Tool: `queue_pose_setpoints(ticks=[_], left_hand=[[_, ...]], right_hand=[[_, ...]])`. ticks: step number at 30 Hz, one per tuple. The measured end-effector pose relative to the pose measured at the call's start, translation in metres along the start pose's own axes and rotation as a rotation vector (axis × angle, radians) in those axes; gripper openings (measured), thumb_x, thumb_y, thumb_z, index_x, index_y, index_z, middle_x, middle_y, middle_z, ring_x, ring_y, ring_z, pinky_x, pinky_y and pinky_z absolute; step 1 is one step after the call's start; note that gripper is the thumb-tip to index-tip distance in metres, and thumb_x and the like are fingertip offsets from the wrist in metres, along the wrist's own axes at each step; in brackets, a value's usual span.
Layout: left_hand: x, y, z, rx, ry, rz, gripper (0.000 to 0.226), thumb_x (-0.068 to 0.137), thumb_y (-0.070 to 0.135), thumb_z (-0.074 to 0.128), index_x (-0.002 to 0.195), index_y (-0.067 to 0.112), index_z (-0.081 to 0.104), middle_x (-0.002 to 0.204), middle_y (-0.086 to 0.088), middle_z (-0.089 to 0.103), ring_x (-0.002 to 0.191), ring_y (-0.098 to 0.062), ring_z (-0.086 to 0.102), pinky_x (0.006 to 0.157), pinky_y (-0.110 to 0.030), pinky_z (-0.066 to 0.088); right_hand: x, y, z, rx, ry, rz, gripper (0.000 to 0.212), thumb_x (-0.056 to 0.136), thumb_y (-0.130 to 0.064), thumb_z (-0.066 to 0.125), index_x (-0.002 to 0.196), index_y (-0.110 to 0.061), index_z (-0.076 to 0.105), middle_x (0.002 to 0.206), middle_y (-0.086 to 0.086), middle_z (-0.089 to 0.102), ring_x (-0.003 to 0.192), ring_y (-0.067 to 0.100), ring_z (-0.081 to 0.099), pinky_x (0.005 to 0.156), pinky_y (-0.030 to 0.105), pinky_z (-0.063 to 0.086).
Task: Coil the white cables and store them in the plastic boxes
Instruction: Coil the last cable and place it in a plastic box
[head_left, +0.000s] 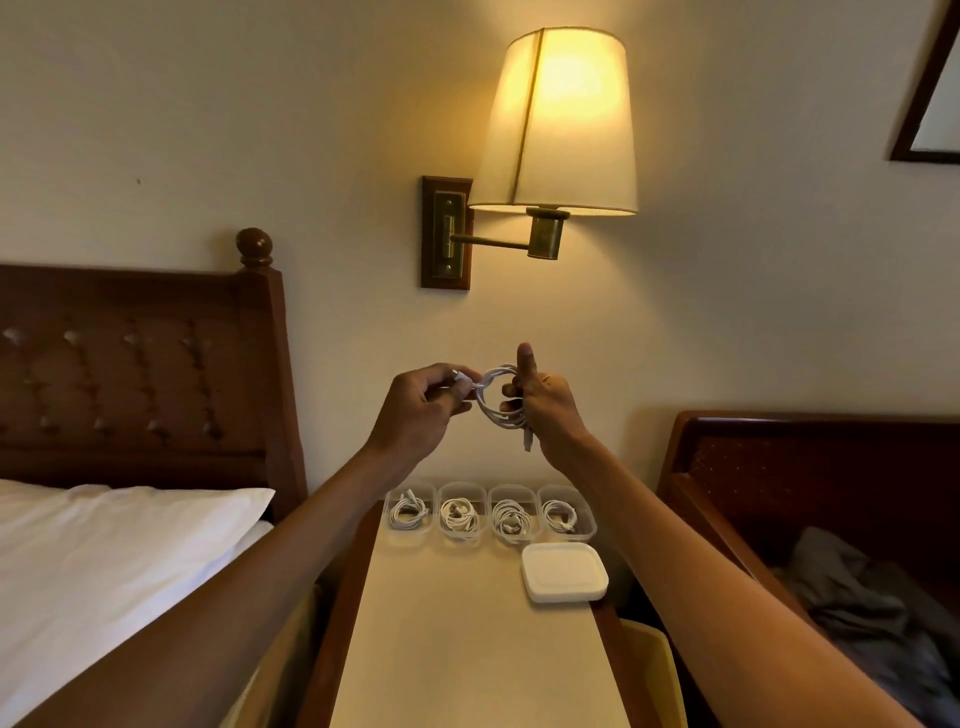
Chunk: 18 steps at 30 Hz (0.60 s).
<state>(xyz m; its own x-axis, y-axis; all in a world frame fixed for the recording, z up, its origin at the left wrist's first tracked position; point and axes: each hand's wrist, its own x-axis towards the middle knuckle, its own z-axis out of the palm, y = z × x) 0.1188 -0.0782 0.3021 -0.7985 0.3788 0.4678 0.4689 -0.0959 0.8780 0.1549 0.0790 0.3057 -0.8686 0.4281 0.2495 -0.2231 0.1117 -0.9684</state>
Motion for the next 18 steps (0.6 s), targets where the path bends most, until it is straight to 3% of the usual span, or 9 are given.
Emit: queue_pose_setpoints(ticks=[5, 11, 15, 18], left_hand=[[0.001, -0.013, -0.004, 0.023, -0.096, -0.095, 0.012, 0.088, 0.008, 0.070, 0.099, 0.010, 0.076, 0.100, -0.006, 0.074, 0.100, -0.021, 0.069, 0.092, -0.036, 0.057], [0.001, -0.023, 0.010, -0.015, -0.111, -0.206, 0.016, 0.089, 0.014, 0.071, 0.103, 0.007, 0.068, 0.097, -0.015, 0.074, 0.093, -0.022, 0.070, 0.084, -0.038, 0.060], [0.008, -0.028, 0.017, -0.022, -0.153, -0.309, 0.024, 0.088, 0.009, 0.071, 0.110, 0.006, 0.062, 0.096, -0.017, 0.074, 0.086, -0.024, 0.072, 0.072, -0.032, 0.061], [0.014, -0.038, 0.024, -0.003, -0.125, -0.308, 0.022, 0.087, 0.005, 0.071, 0.108, 0.000, 0.065, 0.096, -0.019, 0.073, 0.086, -0.025, 0.072, 0.069, -0.028, 0.060]], right_hand=[[-0.003, 0.014, -0.012, -0.039, -0.116, 0.008, 0.048, 0.101, -0.046, 0.037, 0.083, -0.006, 0.058, 0.073, 0.005, 0.058, 0.056, 0.012, 0.059, 0.057, 0.022, 0.051], [-0.005, 0.031, -0.023, -0.036, -0.162, 0.011, 0.049, 0.101, -0.045, 0.037, 0.078, -0.007, 0.058, 0.071, 0.005, 0.058, 0.060, 0.014, 0.059, 0.062, 0.026, 0.051], [-0.002, 0.042, -0.034, -0.069, -0.164, 0.035, 0.051, 0.101, -0.046, 0.038, 0.076, -0.007, 0.059, 0.070, 0.007, 0.060, 0.063, 0.016, 0.059, 0.064, 0.024, 0.051], [0.002, 0.054, -0.045, -0.145, -0.182, 0.063, 0.047, 0.100, -0.043, 0.043, 0.086, -0.003, 0.063, 0.076, 0.007, 0.064, 0.065, 0.012, 0.060, 0.060, 0.019, 0.051]])
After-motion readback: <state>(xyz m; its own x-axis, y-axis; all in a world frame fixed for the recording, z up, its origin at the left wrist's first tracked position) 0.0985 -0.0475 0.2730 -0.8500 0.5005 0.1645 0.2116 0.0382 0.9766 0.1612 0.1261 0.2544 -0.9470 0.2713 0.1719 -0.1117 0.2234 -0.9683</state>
